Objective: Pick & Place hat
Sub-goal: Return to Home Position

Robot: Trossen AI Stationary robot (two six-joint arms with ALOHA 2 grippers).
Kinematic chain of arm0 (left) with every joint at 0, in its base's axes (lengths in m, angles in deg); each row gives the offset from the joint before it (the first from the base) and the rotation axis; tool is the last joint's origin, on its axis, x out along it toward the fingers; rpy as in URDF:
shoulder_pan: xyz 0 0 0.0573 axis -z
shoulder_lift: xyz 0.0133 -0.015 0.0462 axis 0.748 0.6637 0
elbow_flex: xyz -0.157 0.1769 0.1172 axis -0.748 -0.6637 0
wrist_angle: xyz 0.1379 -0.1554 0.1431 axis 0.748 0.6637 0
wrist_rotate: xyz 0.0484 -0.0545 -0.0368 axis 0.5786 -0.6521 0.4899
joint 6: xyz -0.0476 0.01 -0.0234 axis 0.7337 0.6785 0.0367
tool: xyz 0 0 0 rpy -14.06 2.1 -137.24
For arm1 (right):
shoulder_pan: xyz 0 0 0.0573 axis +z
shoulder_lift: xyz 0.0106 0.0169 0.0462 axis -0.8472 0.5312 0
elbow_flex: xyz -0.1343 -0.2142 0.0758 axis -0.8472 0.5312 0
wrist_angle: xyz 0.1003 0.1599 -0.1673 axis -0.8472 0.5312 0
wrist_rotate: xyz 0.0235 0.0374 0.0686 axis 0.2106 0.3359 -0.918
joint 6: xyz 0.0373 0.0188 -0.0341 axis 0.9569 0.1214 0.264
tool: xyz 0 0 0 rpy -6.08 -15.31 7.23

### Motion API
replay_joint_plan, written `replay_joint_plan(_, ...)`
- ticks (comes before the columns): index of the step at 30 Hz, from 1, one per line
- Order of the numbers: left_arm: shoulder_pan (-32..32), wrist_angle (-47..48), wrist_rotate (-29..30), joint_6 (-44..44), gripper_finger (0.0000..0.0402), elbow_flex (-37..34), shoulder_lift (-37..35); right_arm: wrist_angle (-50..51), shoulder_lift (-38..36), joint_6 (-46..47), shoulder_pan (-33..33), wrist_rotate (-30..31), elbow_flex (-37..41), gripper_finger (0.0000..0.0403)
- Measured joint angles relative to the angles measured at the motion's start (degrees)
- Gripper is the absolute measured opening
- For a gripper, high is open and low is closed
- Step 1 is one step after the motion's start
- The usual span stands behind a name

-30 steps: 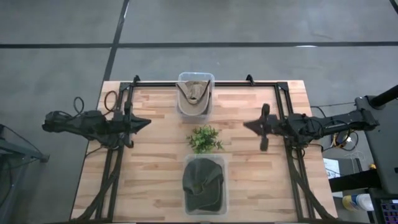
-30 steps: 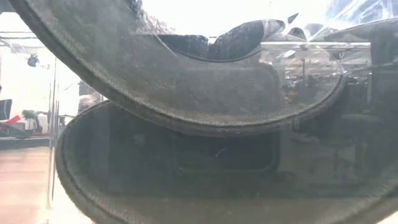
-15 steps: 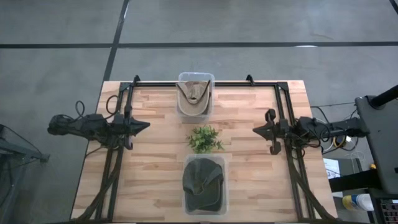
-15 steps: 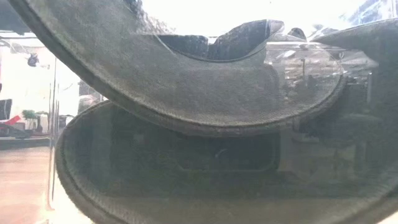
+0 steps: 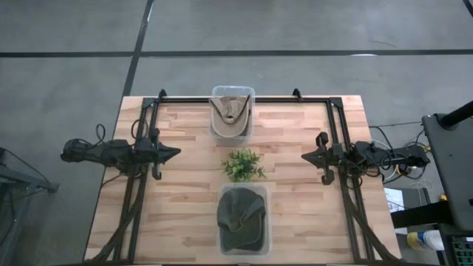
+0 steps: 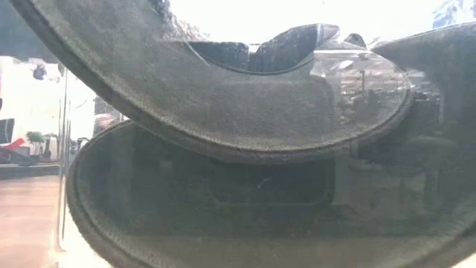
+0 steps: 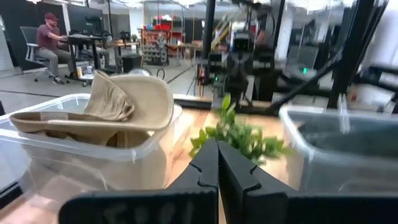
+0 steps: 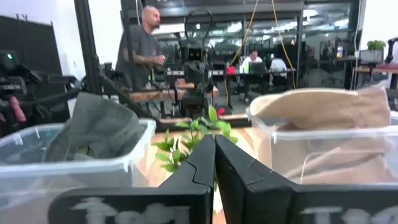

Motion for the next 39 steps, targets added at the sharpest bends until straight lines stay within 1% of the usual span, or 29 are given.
replay_joint_plan(3,0.0,2.18,-0.18,-0.33,0.0,-0.74,0.15,1.51,0.61,0.2,0.0,0.0,0.0,0.0009)
replay_joint_plan(6,0.0,5.11,-0.79,2.28,0.0,-2.1,0.24,2.21,1.35,0.21,0.0,0.0,0.0,0.0009)
replay_joint_plan(12,0.0,4.56,-0.71,2.69,0.0,-5.44,0.42,2.39,2.86,0.19,0.0,0.0,0.0,0.0009)
replay_joint_plan(16,0.0,5.28,-0.66,2.69,0.0,-5.05,1.49,2.36,3.44,0.19,0.0,0.02,0.0,0.0009)
replay_joint_plan(39,0.02,4.93,-0.58,2.72,0.0,-5.4,1.49,2.36,4.44,0.18,0.0,0.07,0.0,0.0009)
